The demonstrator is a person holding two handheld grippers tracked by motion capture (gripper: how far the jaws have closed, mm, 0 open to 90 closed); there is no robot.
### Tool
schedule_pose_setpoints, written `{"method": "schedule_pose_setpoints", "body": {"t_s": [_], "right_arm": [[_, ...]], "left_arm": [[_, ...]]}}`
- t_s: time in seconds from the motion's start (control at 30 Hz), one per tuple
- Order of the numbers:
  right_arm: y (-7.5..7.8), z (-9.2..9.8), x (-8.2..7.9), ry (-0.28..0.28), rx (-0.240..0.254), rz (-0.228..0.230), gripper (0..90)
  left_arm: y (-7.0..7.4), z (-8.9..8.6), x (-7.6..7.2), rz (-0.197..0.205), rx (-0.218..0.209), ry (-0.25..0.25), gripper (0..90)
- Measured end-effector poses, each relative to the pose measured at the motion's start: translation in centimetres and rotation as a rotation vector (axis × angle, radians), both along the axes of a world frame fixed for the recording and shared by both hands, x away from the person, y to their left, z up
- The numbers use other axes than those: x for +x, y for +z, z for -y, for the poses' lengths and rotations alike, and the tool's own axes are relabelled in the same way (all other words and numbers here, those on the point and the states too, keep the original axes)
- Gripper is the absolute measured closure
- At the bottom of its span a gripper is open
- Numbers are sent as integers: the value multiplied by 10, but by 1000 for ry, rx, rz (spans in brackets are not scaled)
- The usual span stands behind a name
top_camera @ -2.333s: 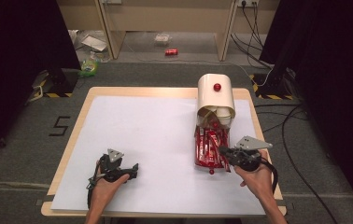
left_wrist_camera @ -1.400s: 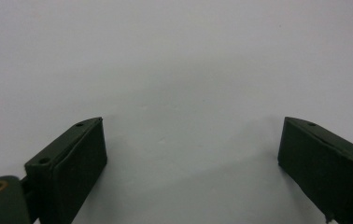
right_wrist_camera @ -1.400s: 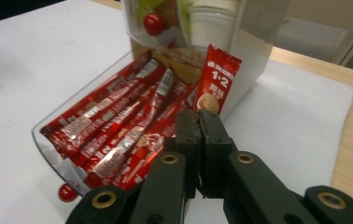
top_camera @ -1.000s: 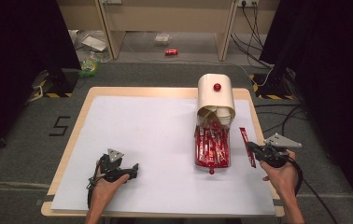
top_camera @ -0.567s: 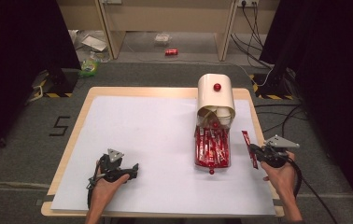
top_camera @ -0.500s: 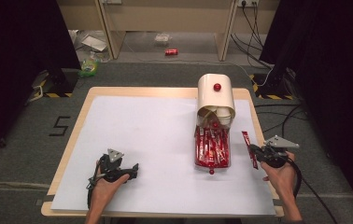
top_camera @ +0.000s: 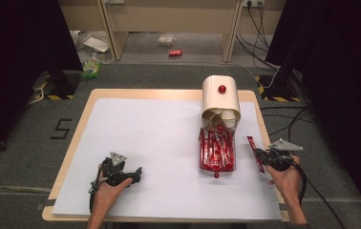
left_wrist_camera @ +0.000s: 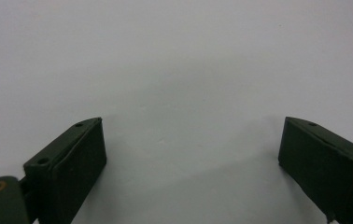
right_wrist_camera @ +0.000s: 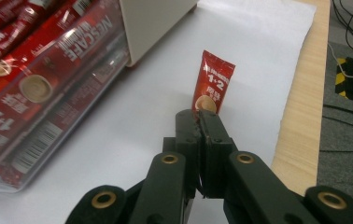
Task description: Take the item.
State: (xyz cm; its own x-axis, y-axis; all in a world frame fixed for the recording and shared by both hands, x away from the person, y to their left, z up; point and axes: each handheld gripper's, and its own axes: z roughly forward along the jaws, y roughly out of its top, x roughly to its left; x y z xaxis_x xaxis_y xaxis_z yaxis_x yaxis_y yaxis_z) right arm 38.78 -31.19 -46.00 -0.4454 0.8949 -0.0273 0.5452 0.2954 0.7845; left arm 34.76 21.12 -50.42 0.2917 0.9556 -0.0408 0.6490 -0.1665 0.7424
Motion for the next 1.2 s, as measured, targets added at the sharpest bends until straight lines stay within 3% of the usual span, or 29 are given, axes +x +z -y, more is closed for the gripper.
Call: {"method": "schedule_pose_setpoints", "body": {"t_s": [0.6, 1.2], "right_arm": [[-14, -2, 11, -3, -34, -42, 884], [-17, -3, 16, -3, -37, -42, 883]], "left_arm": [[0, 0, 0, 0, 0, 0, 69], [0, 0, 0, 0, 2, 0, 69]]}}
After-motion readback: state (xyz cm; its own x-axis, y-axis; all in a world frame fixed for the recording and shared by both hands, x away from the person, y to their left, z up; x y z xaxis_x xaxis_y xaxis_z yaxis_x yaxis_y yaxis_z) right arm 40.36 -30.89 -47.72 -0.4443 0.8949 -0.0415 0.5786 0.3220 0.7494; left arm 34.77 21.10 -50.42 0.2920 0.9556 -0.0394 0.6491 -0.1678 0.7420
